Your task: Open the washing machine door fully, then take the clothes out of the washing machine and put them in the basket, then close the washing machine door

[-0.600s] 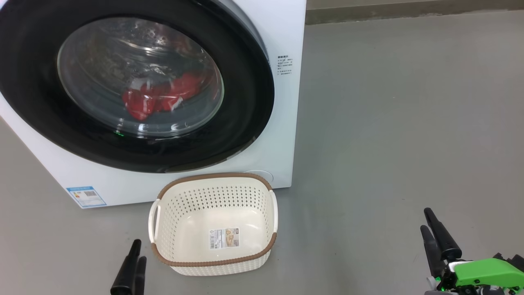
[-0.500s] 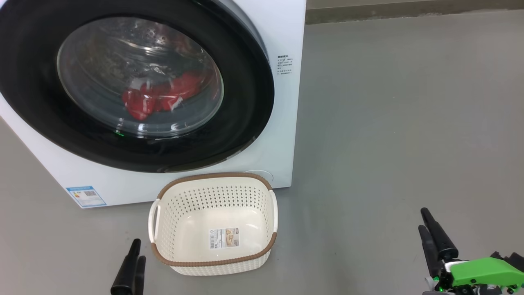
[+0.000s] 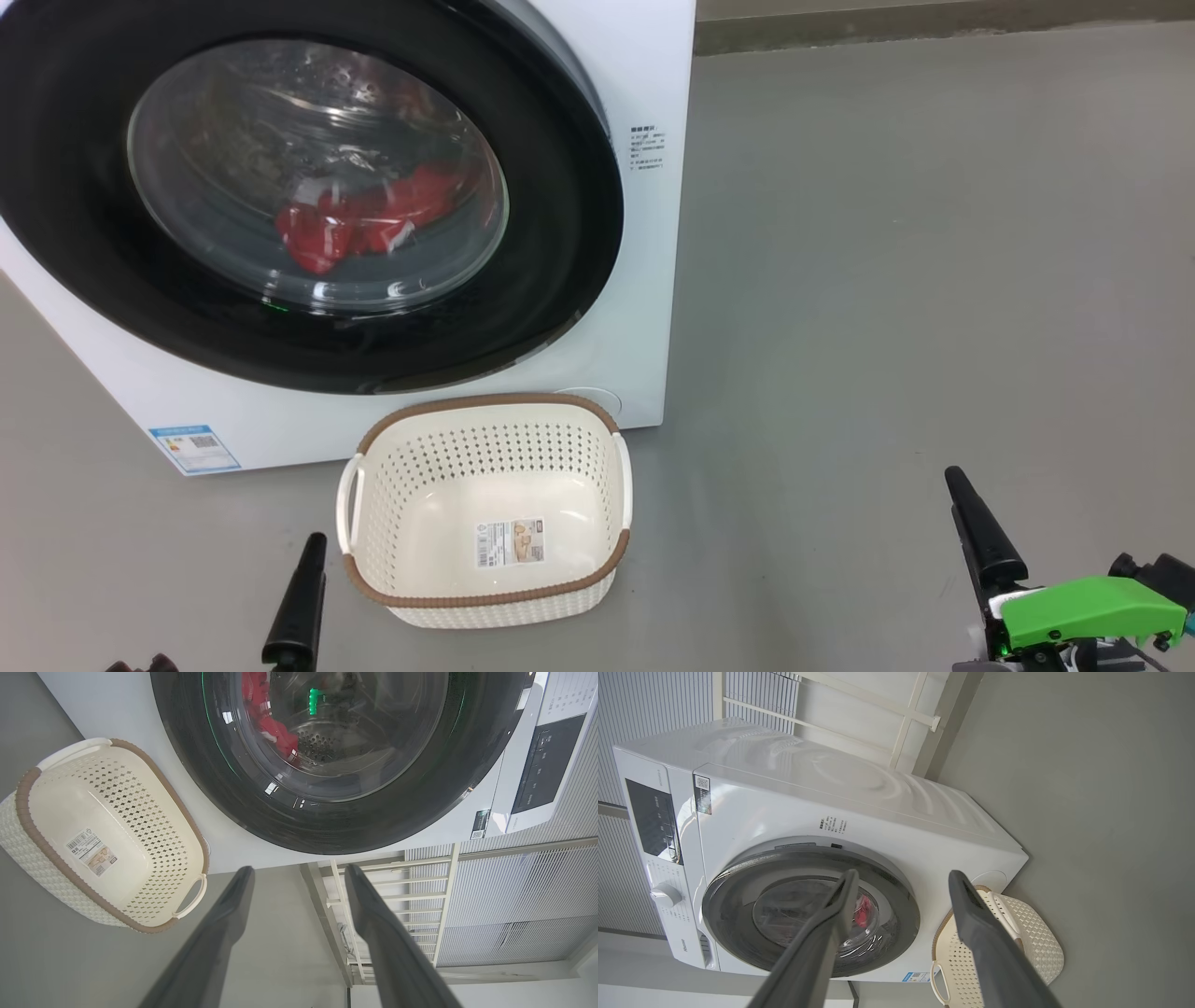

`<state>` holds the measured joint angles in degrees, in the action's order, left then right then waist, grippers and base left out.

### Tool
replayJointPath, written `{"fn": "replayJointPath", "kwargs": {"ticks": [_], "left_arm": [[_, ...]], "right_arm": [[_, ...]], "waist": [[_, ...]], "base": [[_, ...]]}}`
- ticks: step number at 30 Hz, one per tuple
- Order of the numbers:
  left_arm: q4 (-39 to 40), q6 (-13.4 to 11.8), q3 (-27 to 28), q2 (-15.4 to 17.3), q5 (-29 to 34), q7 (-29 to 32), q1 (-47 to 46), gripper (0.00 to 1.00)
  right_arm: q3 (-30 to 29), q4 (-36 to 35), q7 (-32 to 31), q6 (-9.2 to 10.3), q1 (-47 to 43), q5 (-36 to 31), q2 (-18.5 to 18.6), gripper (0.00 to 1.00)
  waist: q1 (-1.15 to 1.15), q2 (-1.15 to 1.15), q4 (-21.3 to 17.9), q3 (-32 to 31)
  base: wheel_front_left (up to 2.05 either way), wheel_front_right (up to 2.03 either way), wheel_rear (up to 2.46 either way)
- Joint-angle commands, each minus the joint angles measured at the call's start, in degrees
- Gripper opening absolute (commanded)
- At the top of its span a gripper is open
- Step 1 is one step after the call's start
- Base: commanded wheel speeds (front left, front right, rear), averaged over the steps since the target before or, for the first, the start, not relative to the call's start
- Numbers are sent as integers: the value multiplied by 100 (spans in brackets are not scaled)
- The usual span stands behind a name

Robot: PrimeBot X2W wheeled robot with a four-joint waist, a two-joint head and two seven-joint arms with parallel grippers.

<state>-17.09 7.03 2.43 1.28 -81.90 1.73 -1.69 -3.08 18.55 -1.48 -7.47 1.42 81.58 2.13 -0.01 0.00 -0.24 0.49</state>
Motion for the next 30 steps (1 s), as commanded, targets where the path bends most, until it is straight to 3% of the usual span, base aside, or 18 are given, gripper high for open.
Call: {"fn": "replayJointPath", "kwargs": {"ticks": [1, 28, 30], "left_arm": [[184, 15, 44, 99, 170, -75, -244, 100], [414, 24, 103, 99, 2668, -551, -357, 100], [514, 28, 130, 95, 3592, -738, -370, 100]], "right_arm": [[47, -139, 66, -1, 296, -168, 116, 100], [505, -169, 537, -1, 535, -2671, 233, 100], [466, -271, 723, -1, 552, -3524, 176, 100]], "waist": [[1, 0, -3, 0], [1, 0, -29, 8], [1, 0, -35, -25]], "base": [[0, 0, 0], [0, 0, 0], [0, 0, 0]]}}
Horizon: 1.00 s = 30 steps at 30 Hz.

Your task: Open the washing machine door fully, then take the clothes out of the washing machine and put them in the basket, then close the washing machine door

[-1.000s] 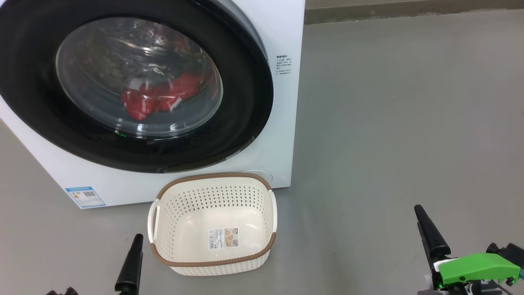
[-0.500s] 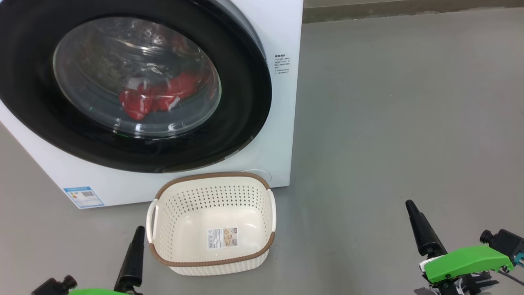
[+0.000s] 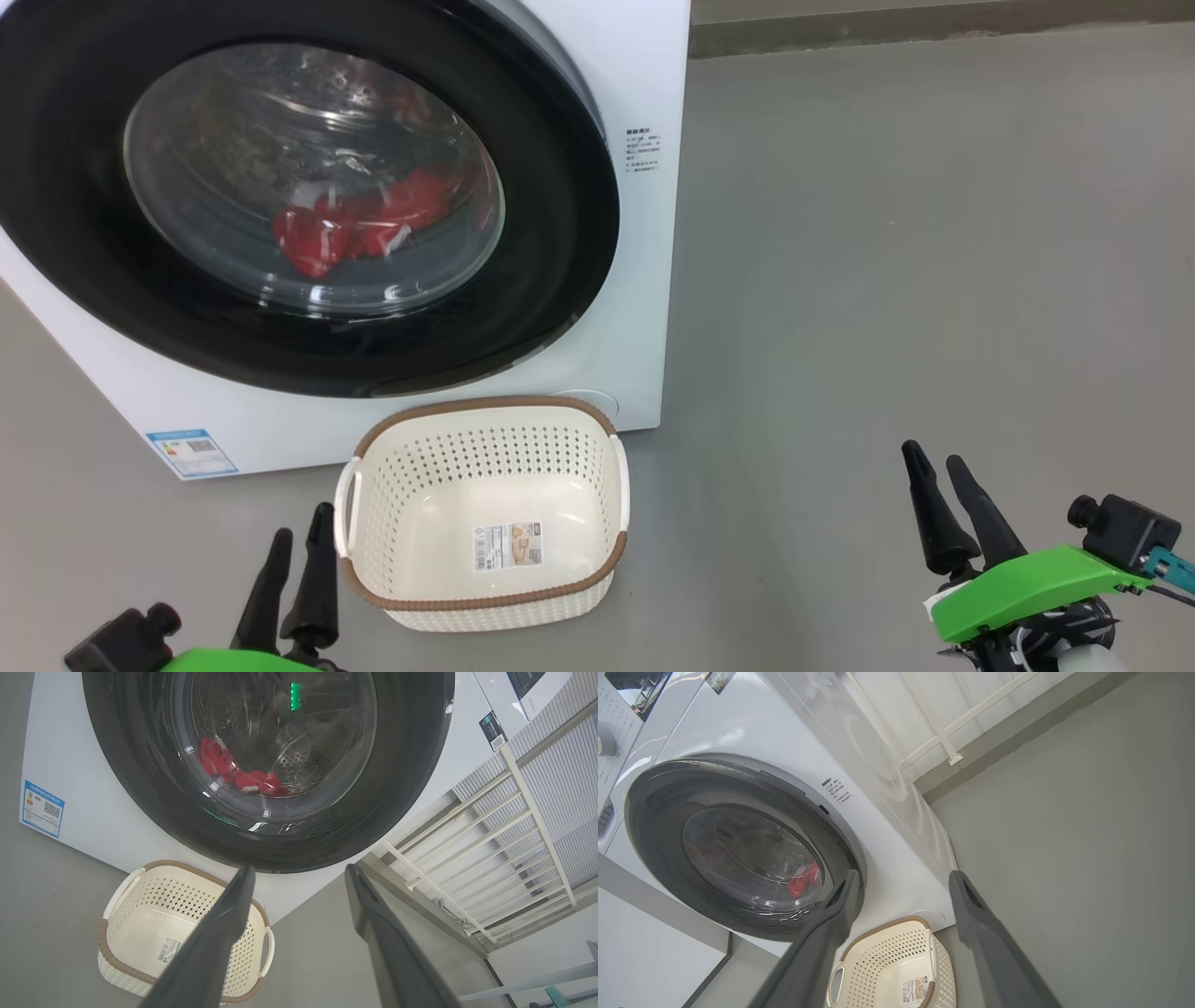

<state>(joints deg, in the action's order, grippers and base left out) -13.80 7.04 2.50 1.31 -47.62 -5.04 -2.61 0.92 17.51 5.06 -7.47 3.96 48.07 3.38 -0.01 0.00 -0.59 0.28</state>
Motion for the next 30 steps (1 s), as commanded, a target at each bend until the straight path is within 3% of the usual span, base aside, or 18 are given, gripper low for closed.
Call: {"fn": "replayJointPath", "kwargs": {"ticks": [1, 30], "left_arm": [[192, 27, 123, 92, 250, -78, -278, 100], [350, 36, 157, 120, 2236, -554, -408, 100]], "right_arm": [[71, -154, 86, -1, 299, -262, 51, 100], [393, -200, 556, -2, 509, -2196, 156, 100]], "waist": [[1, 0, -2, -8], [1, 0, -30, 64]], "base": [[0, 0, 0], [0, 0, 0]]}}
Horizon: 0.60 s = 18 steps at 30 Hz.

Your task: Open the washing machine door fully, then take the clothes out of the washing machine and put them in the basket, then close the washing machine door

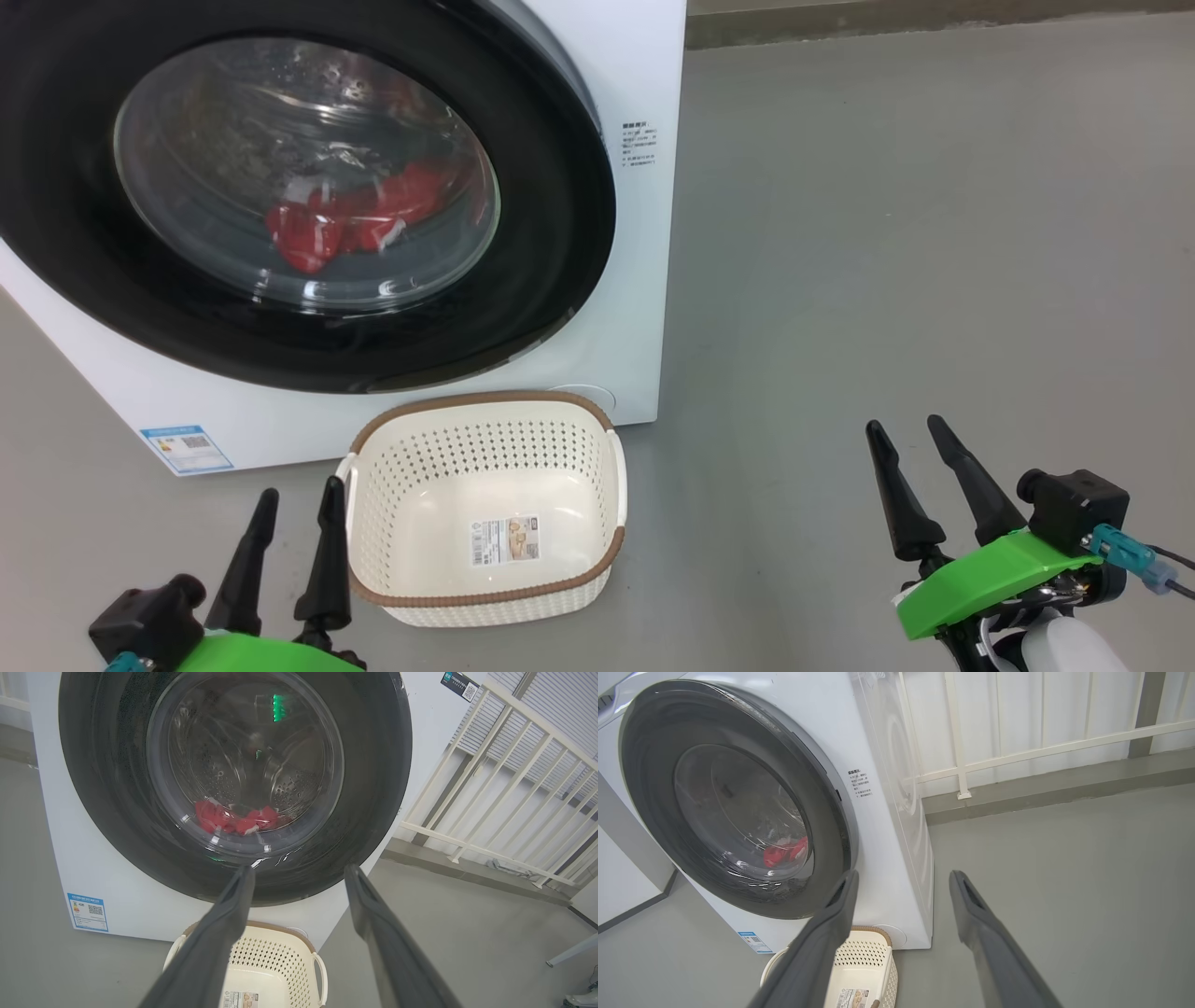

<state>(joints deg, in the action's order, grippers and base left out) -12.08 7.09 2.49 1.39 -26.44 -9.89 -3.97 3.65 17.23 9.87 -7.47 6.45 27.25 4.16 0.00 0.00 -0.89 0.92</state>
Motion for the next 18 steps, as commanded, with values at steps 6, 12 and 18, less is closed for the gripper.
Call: {"fn": "replayJointPath", "kwargs": {"ticks": [6, 12, 18], "left_arm": [[202, 33, 165, 120, 532, -171, -302, 100], [236, 35, 185, 129, 942, -272, -330, 100], [293, 37, 192, 137, 1343, -374, -345, 100]], "right_arm": [[145, -207, 176, -2, 284, -531, 80, 100], [165, -238, 277, -2, 326, -951, 88, 100], [213, -270, 378, -2, 354, -1387, 87, 100]], "waist": [[0, 0, -2, 26], [0, 0, -6, 46], [0, 0, -19, 56]], "base": [[0, 0, 0], [0, 0, 0], [0, 0, 0]]}}
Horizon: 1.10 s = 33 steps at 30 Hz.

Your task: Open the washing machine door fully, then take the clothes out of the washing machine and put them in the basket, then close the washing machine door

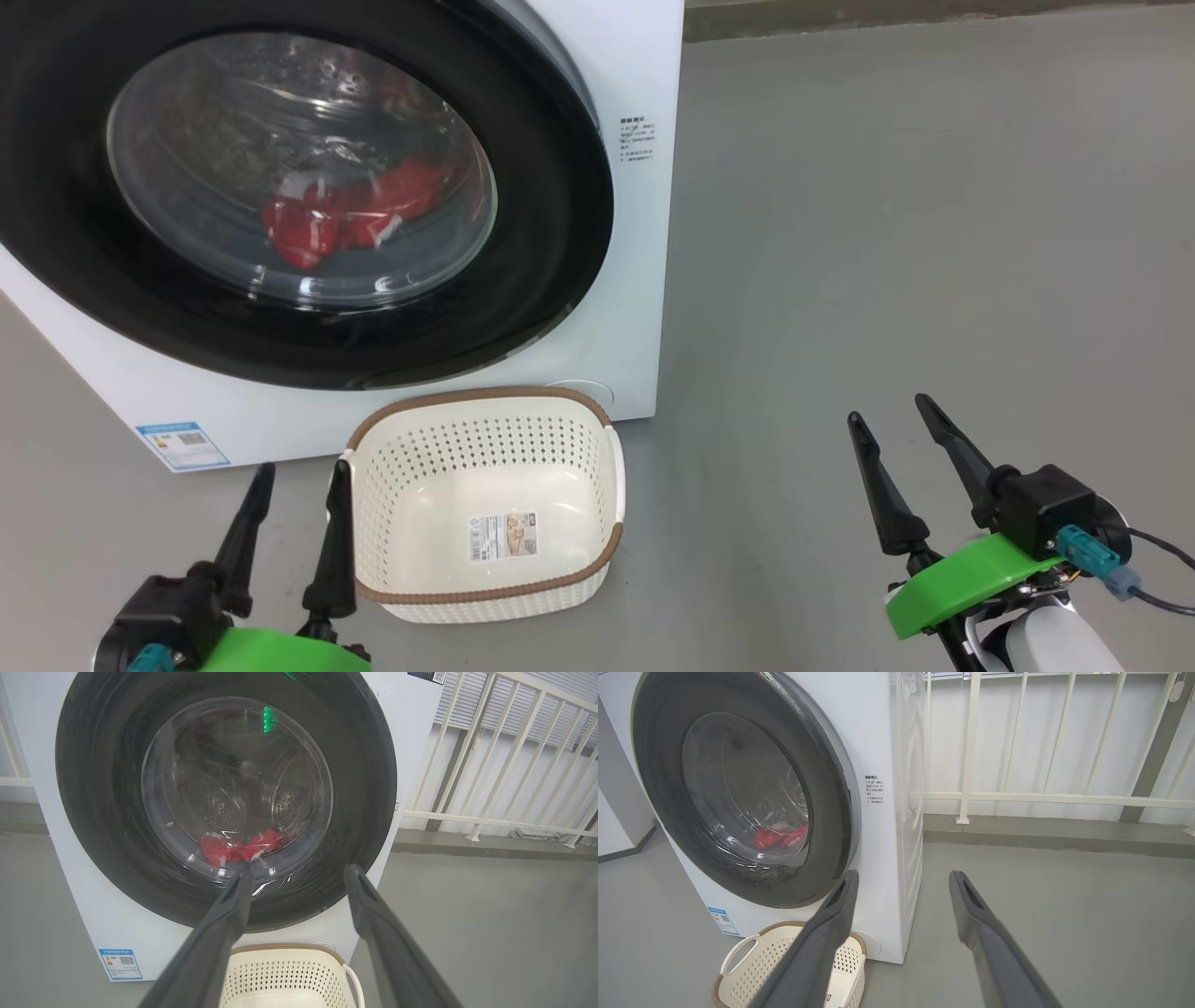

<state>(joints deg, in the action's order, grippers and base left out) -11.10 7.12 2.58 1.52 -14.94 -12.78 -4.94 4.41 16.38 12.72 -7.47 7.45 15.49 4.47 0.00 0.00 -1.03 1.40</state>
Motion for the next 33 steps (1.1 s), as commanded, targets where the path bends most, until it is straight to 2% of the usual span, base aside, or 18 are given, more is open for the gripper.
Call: {"fn": "replayJointPath", "kwargs": {"ticks": [1, 9, 24, 25, 26, 28, 29, 33], "left_arm": [[195, 34, 183, 124, 193, -85, -249, 100], [250, 17, 200, 136, 723, -222, -273, 100], [194, 9, 204, 136, 697, -222, -334, 100], [193, 10, 196, 136, 698, -222, -349, 100], [196, 11, 190, 136, 699, -222, -367, 100], [195, 12, 180, 136, 704, -222, -406, 100], [194, 12, 168, 136, 714, -222, -421, 100], [232, 13, 115, 136, 704, -222, -512, 100]], "right_arm": [[137, -184, 93, -2, 254, -210, 56, 100], [211, -195, 228, -2, 286, -740, 73, 100], [180, -205, 228, -2, 321, -726, 61, 100], [164, -203, 228, -2, 331, -711, 55, 89], [144, -198, 228, -2, 339, -686, 41, 59], [115, -201, 228, -2, 377, -588, 8, 23], [103, -185, 228, -2, 408, -519, 0, 0], [60, -87, 228, -2, 596, -86, -27, 0]], "waist": [[0, 0, -5, 7], [0, 0, -21, 19], [0, 0, 14, 149], [0, 0, 25, 176], [0, 0, 37, 210], [0, 0, 65, 287], [0, 0, 82, 331], [0, 0, 165, 538]], "base": [[0, 0, 0], [0, 0, 0], [0, 0, 0], [0, 0, 0], [0, 0, 0], [0, 0, 0], [0, 0, 0], [0, 0, 0]]}}
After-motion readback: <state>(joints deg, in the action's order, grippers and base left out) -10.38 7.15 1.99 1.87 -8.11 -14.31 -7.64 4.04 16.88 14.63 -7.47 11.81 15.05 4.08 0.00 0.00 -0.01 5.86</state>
